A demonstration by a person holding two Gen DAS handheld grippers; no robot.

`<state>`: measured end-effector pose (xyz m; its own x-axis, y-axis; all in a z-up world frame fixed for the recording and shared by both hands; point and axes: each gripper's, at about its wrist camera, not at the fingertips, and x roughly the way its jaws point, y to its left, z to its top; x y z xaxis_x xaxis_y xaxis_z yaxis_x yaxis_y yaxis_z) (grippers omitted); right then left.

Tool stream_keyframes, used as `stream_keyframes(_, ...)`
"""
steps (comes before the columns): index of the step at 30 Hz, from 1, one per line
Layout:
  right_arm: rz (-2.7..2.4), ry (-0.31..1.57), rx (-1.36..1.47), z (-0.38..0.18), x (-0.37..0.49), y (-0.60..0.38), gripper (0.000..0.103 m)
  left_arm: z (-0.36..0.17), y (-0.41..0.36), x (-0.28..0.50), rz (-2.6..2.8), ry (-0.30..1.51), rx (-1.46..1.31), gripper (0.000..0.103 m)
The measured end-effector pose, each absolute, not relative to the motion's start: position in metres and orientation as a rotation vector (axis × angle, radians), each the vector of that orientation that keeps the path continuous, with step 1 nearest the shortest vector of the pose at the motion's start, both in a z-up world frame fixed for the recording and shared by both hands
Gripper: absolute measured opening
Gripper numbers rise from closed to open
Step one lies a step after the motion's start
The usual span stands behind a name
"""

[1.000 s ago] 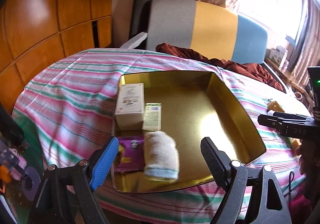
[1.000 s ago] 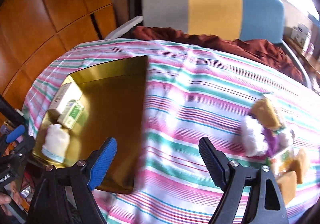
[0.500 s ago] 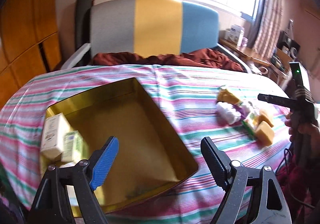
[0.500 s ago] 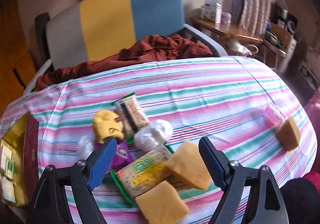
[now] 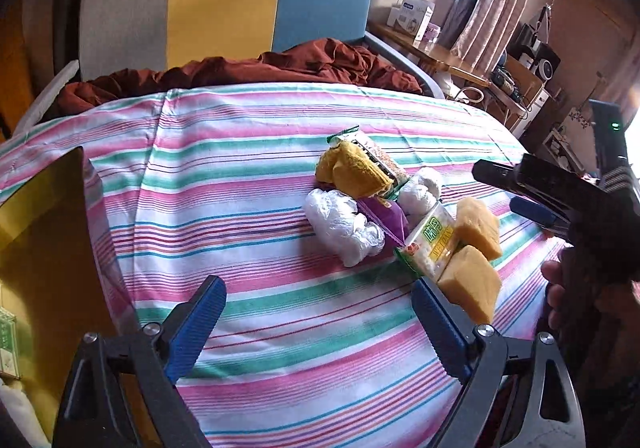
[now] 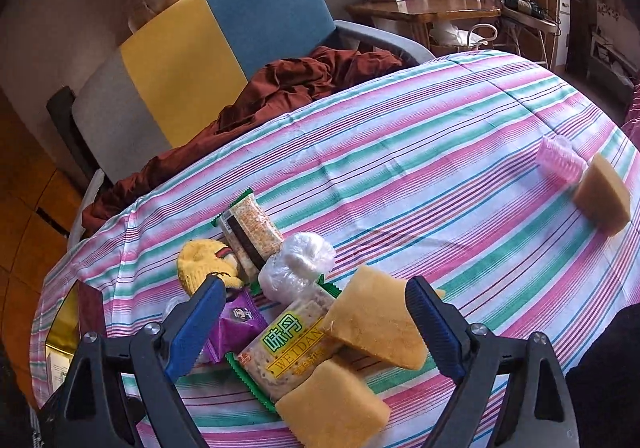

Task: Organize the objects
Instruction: 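Move the left tool to the pile and grasp the plastic-wrapped bundle, then grasp the purple snack packet with the right tool while the left tool holds the bundle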

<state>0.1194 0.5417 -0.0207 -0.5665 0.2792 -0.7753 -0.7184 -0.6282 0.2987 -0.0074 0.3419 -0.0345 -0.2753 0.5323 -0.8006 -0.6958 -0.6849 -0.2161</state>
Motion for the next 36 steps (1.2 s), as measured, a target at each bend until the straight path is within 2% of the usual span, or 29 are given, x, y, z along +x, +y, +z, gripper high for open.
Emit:
stream_keyframes(3,2.199,0.838,-0.939,-0.021,0.119,0.545,0.093,-0.052,0.359,-0.021,2.003,0.212,-1.239,0.079)
stream_keyframes(9,2.205,0.852,-0.959,-0.024,0.117,0.546,0.093,-0.072,0.378,-0.045,1.998,0.112,-1.323,0.075)
stream_keyframes(14,2.203,0.847,-0.960,-0.025,0.116,0.546,0.093,-0.080,0.397,-0.053,2.001,0.109,-1.314,0.067)
stream_keyframes(15,2.202,0.849,-0.959,-0.025,0.116,0.546,0.093,-0.082,0.401,-0.055,2.000,0.108,-1.305,0.062)
stream_keyframes(18,2.192,0.858,-0.962,-0.026,0.117,0.548,0.093,-0.092,0.410,-0.058,2.027,0.162,-1.299,0.039)
stream_keyframes(32,2.197,0.844,-0.980,-0.027,0.114,0.546,0.093,-0.099,0.347,0.015,2.055,0.269,-1.049,0.037)
stream_keyframes(36,2.240,0.817,-1.015,-0.027,0.107,0.537,0.089,-0.103,0.338,0.035,2.073,0.348,-0.950,0.038)
